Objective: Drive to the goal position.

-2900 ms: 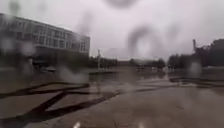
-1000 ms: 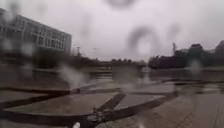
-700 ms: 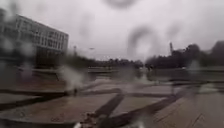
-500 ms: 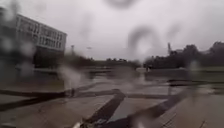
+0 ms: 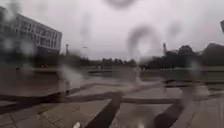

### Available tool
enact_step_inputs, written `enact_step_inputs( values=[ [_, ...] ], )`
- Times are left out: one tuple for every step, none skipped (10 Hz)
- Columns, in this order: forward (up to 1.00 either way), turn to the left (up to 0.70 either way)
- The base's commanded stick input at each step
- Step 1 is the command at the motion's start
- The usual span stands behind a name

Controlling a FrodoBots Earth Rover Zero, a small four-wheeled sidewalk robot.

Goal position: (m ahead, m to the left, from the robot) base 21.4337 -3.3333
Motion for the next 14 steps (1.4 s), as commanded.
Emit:
enact_step_inputs(
  values=[
    [0.7,-0.13],
    [0.7,-0.13],
    [0.7,-0.13],
    [0.7,-0.13],
    [0.7,-0.13],
    [0.7,-0.13],
    [0.7,-0.13],
    [0.7,-0.13],
    [0.7,-0.13],
    [0.7,-0.11],
    [0.7,0.0],
    [0.7,0.01],
    [0.7,0.01],
    [0.7,0.01]
  ],
)
